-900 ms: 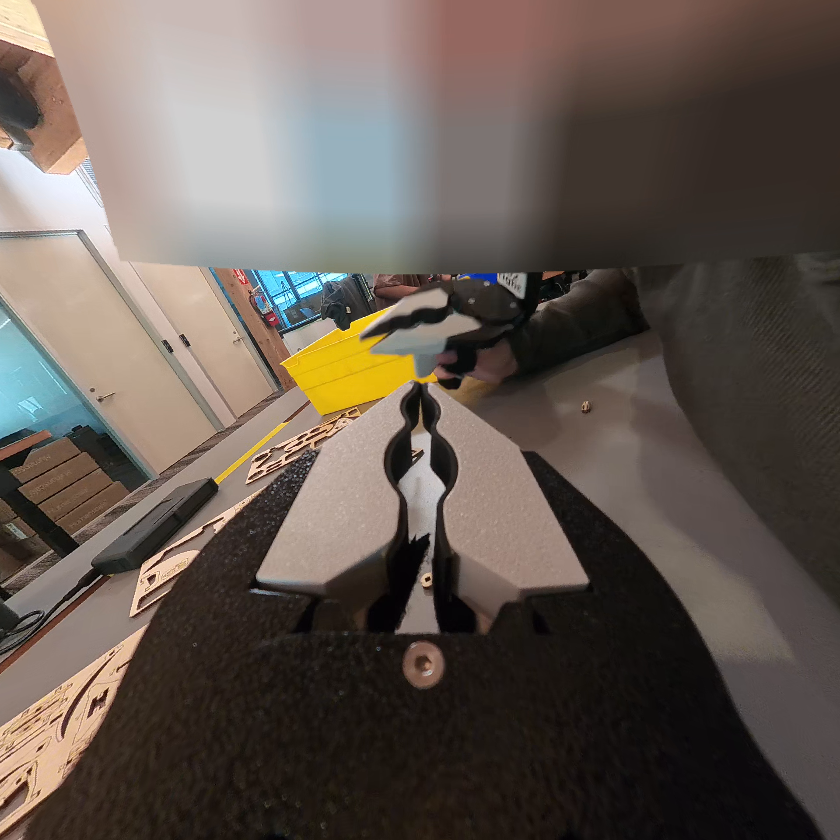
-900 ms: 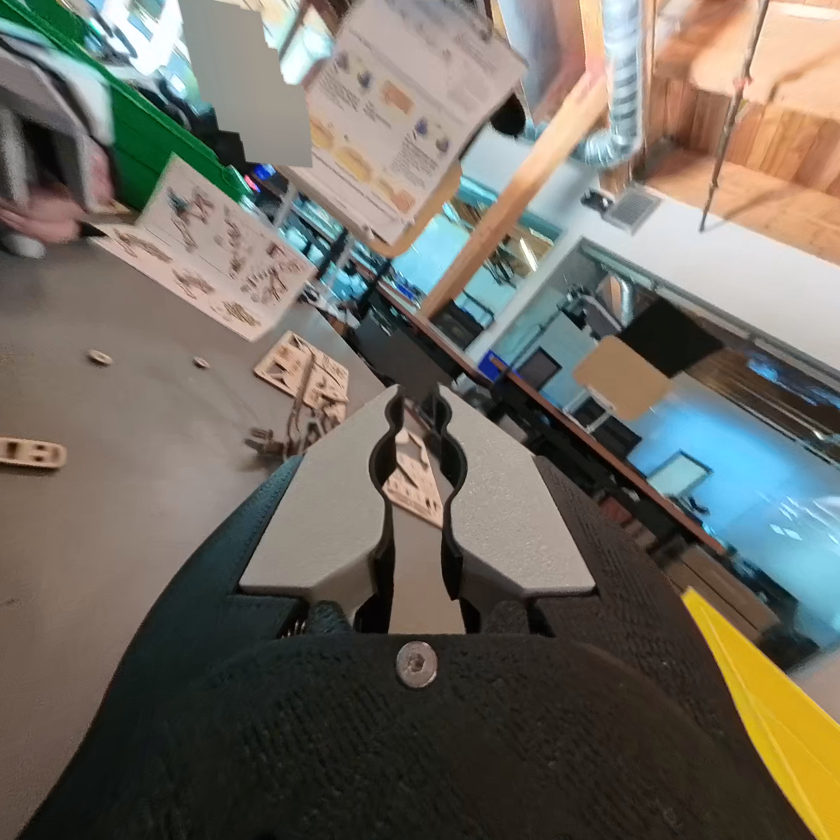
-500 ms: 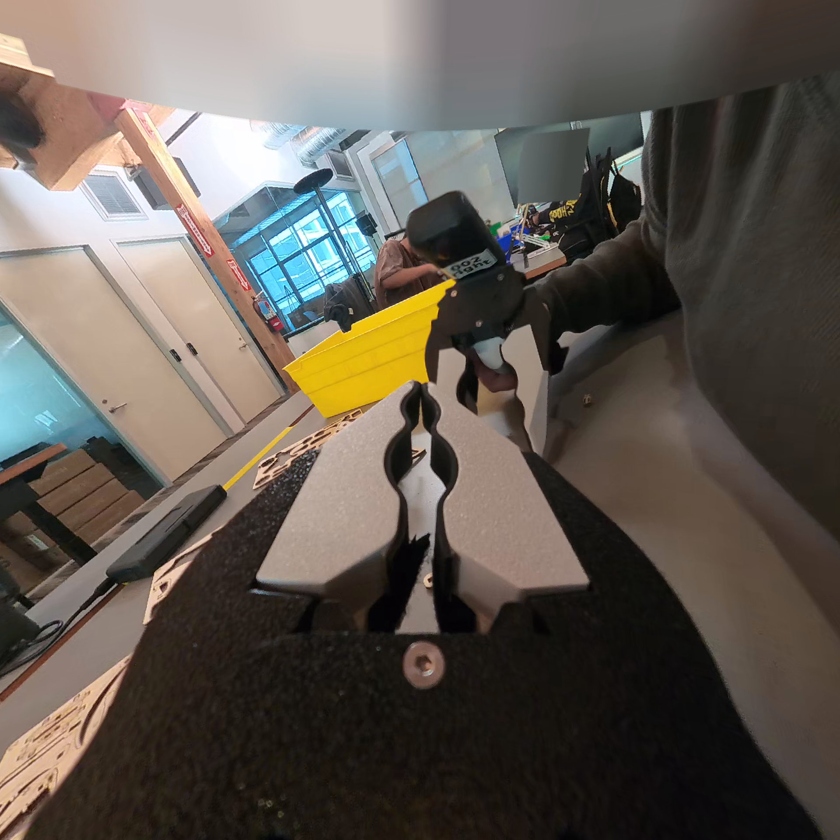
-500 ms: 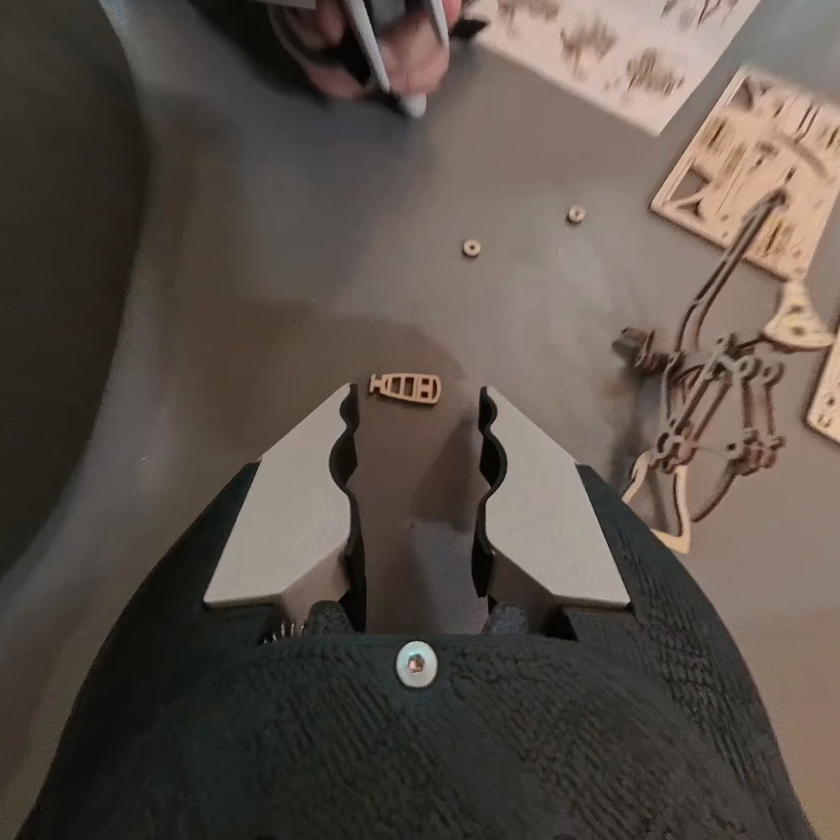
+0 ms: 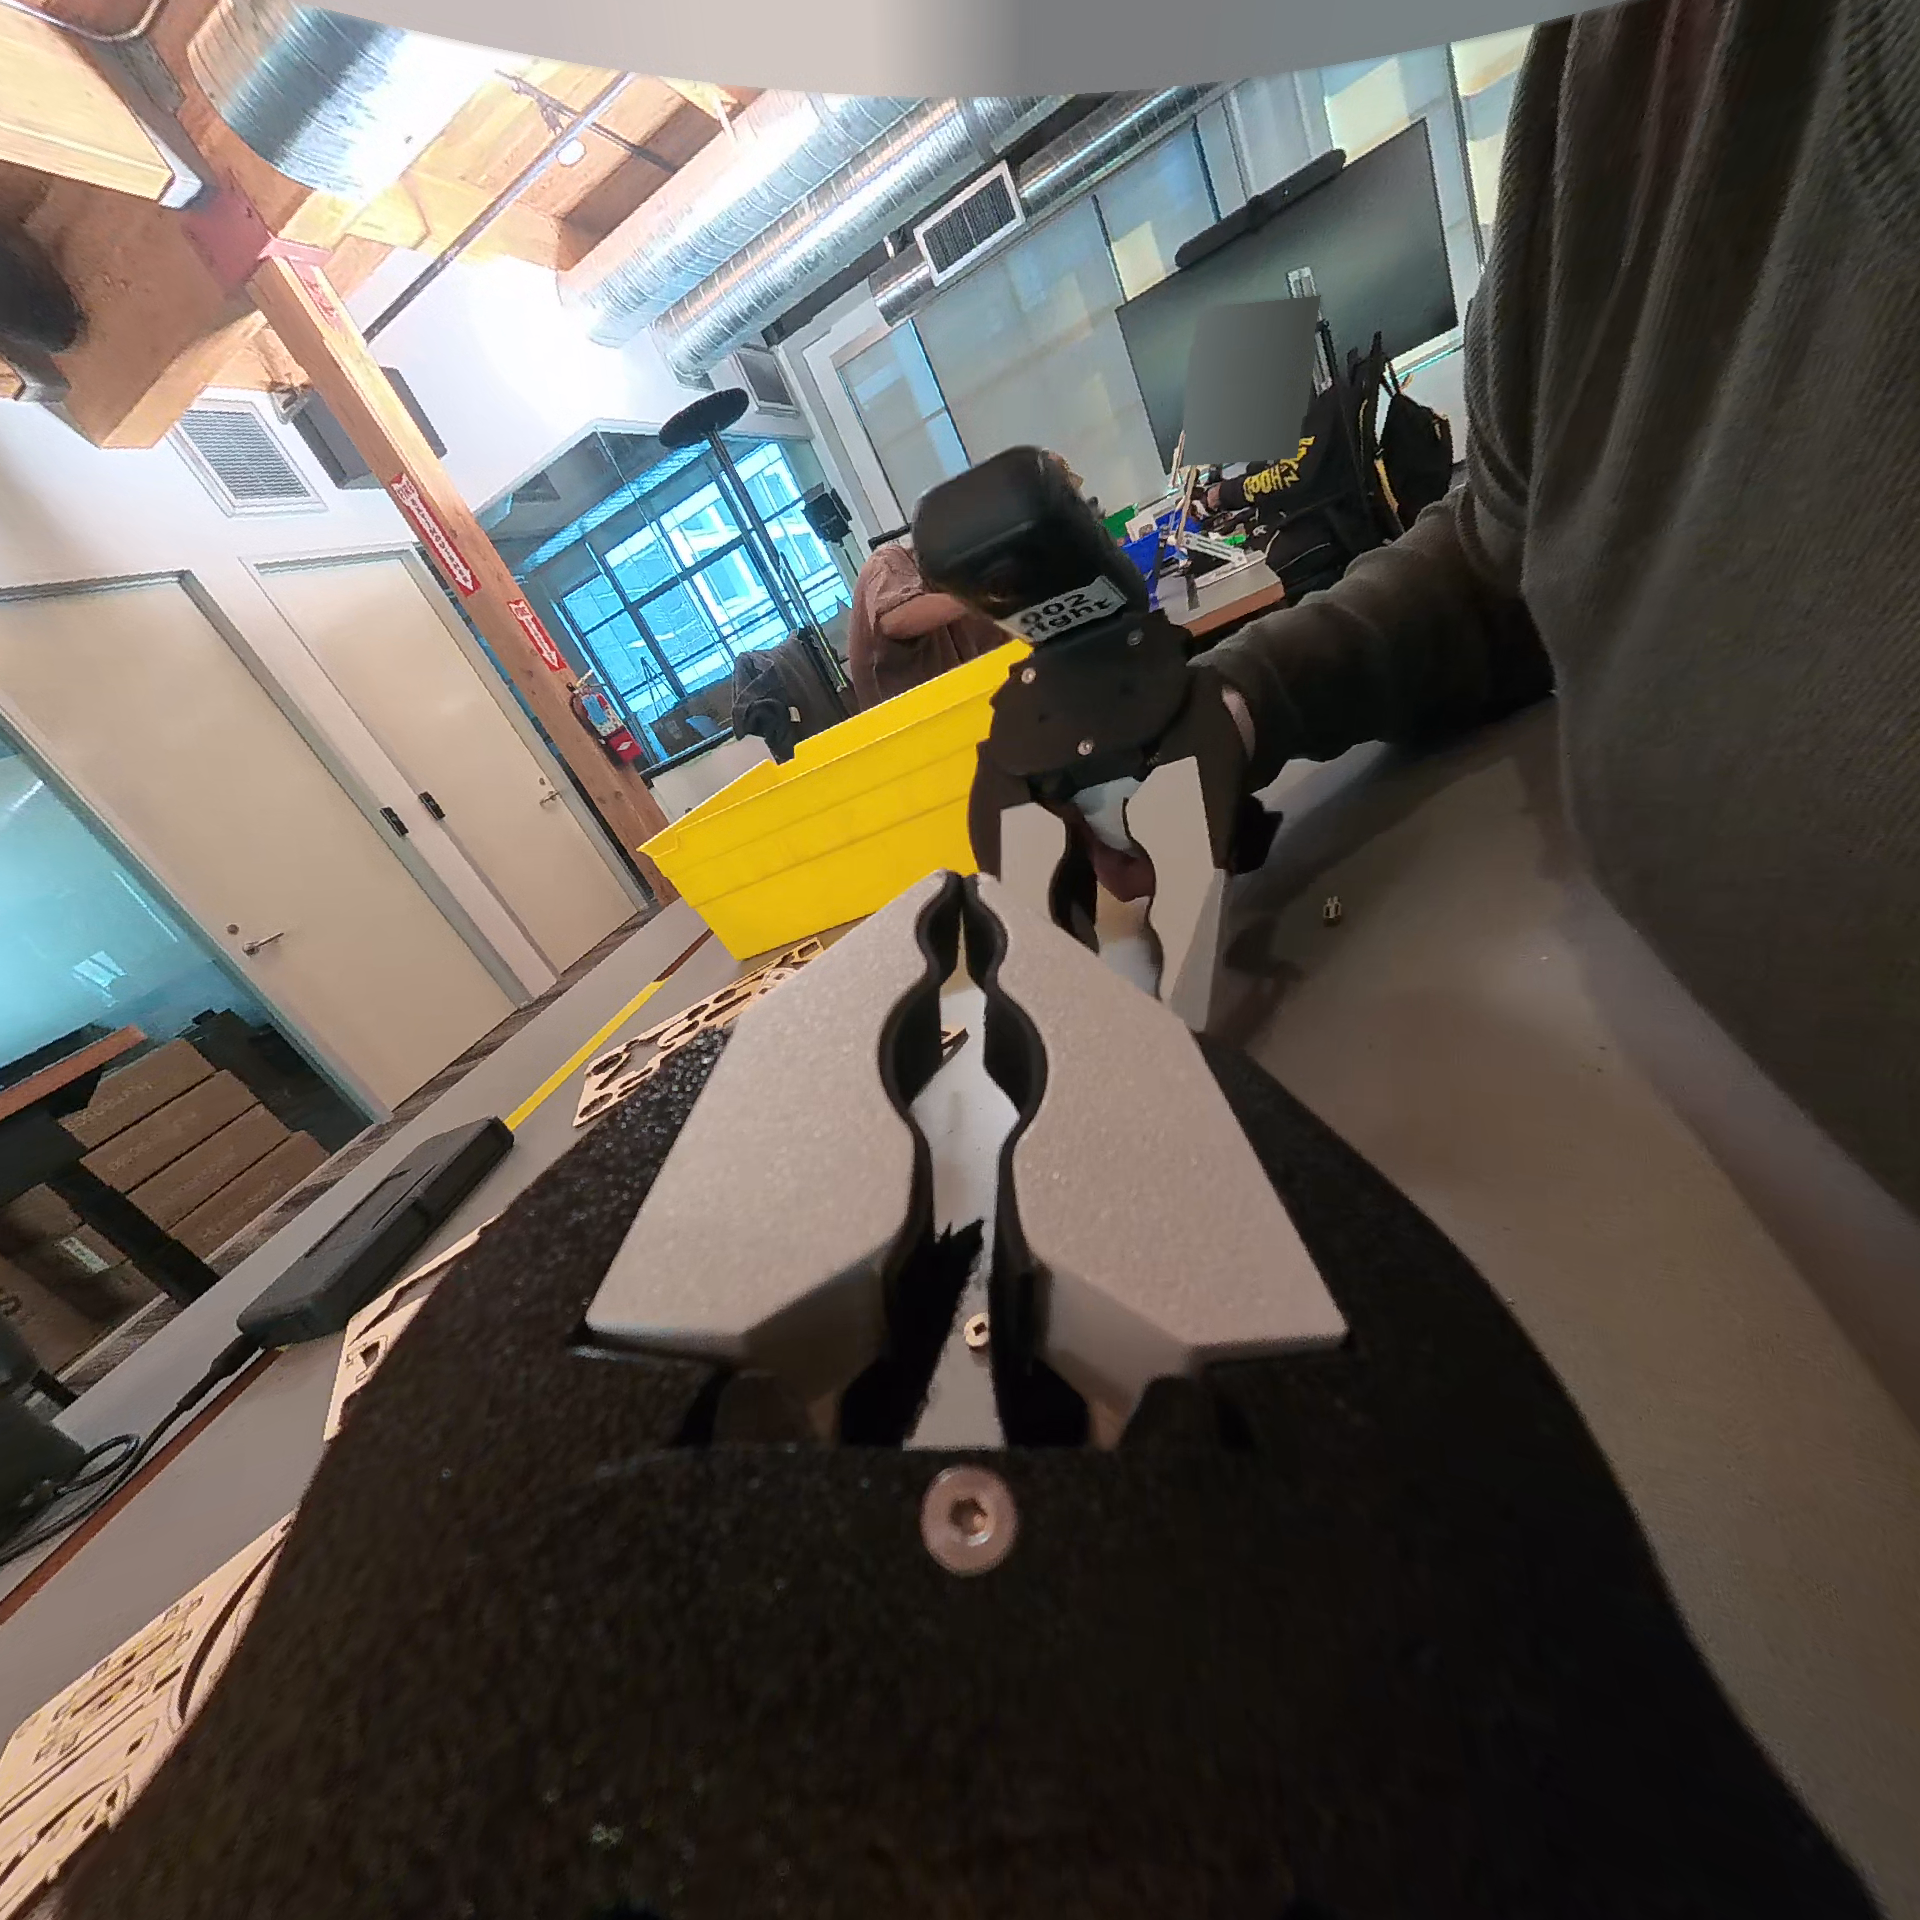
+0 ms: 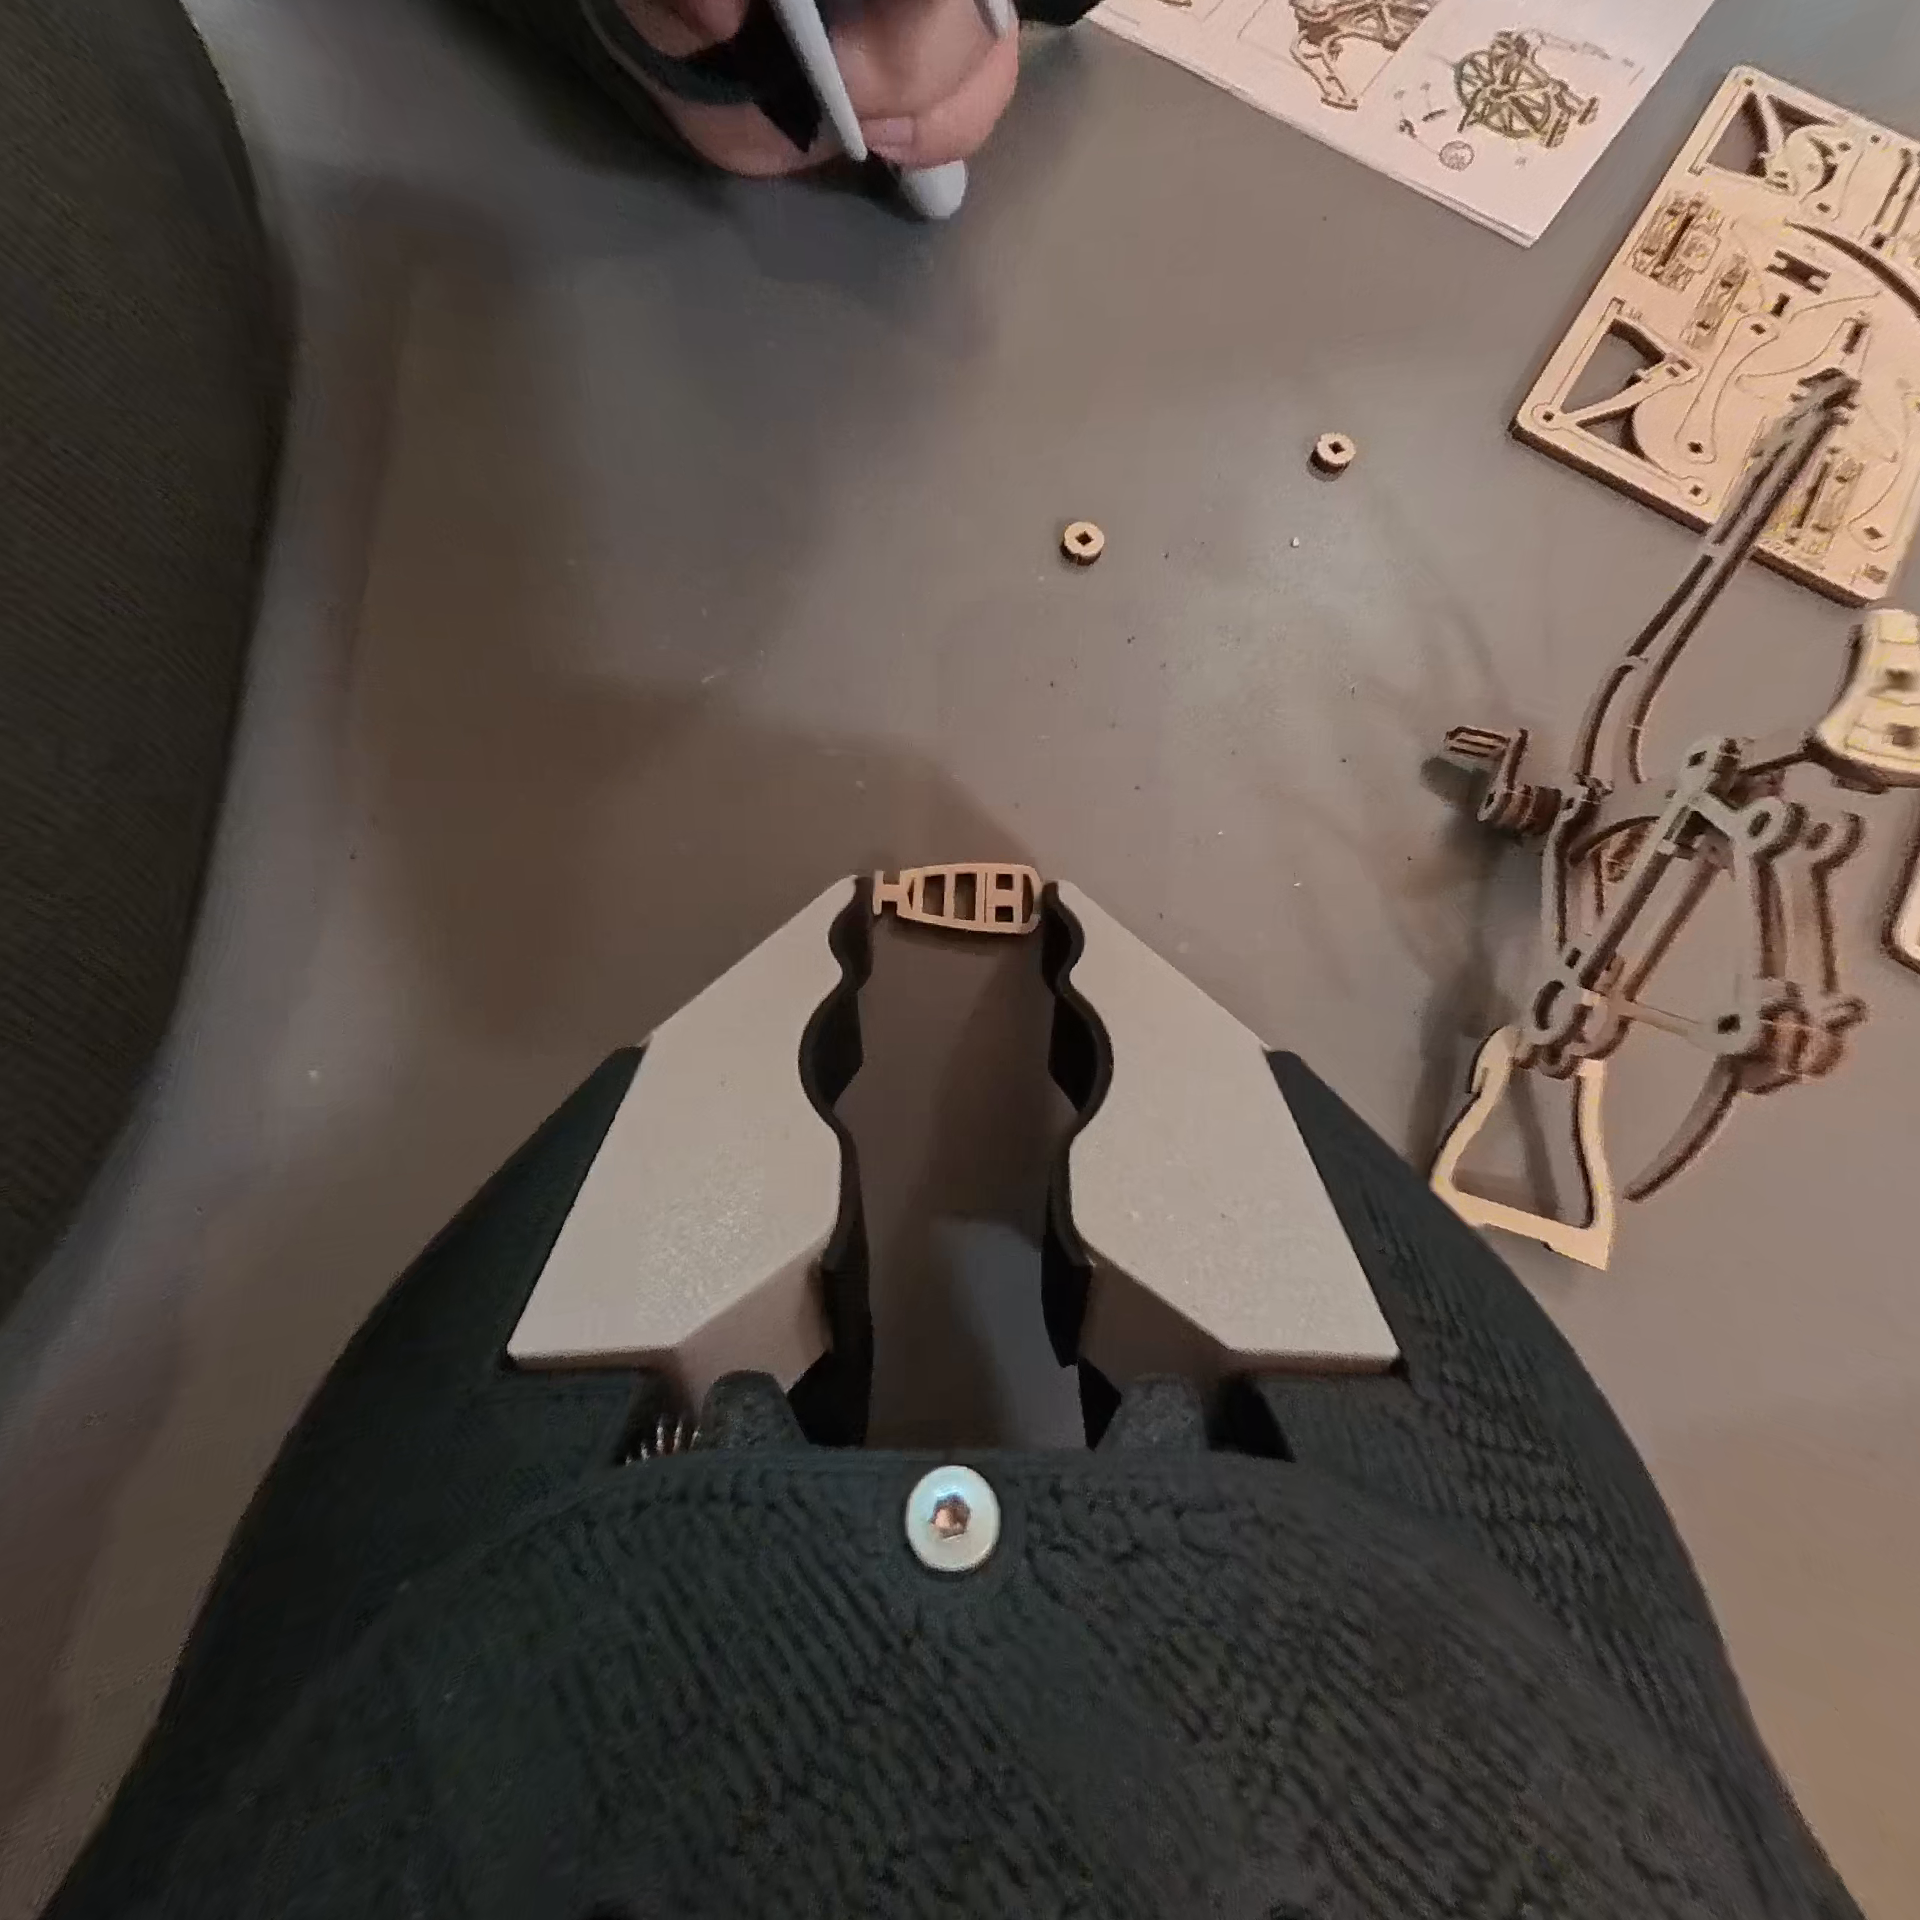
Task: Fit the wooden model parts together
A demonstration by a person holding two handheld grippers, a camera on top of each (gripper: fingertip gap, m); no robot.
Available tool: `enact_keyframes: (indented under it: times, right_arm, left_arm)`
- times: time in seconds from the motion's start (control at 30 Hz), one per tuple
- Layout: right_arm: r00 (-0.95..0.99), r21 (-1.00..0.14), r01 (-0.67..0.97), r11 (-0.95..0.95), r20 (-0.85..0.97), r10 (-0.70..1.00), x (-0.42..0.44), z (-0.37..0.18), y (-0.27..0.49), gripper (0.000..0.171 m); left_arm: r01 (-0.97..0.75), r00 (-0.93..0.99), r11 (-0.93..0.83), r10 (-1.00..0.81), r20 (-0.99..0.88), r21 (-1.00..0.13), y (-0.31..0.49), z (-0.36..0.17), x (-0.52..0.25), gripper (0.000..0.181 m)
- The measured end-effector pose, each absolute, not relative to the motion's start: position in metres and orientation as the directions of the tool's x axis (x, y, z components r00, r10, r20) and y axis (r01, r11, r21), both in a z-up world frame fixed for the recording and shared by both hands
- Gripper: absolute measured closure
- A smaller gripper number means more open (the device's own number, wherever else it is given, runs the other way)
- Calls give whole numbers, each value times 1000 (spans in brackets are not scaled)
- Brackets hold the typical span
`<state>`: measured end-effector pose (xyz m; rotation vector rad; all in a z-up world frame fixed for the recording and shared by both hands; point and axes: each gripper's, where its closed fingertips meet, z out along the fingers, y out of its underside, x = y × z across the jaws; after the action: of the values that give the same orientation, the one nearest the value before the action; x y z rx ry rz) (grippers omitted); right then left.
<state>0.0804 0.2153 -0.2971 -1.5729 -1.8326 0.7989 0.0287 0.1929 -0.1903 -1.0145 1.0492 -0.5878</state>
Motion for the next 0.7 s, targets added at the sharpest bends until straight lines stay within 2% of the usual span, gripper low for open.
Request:
enact_keyframes:
  times: [0.1,0.2,0.27,0.33,0.4,0.47,0.6,0.7]
  right_arm:
    - [-94,-767,614,187,164,982,83,-280,228,140]
    - [33,-713,620,328,441,897,101,-238,263,140]
    - [232,-642,670,374,659,716,137,-186,302,140]
    - [456,-624,728,285,750,478,197,-133,335,140]
    - [600,-641,765,62,744,294,269,-115,357,140]
    - [672,-658,740,-139,718,184,326,-121,373,141]
    - [771,-697,634,-335,604,202,364,-157,391,141]
    - [802,-702,592,-396,559,209,374,-170,392,141]
  left_arm:
    - [-58,414,443,-805,-425,-895,193,-190,29,181]
    - [-55,417,442,-805,-423,-895,193,-190,29,181]
    - [-54,420,440,-804,-421,-896,194,-190,29,181]
    - [-54,420,440,-804,-420,-896,195,-190,29,181]
    - [-57,422,443,-801,-424,-895,195,-189,29,181]
    - [-61,422,447,-799,-429,-893,195,-190,30,181]
    - [-65,419,452,-797,-435,-890,194,-190,30,181]
    - [-61,418,449,-799,-431,-892,194,-190,30,181]
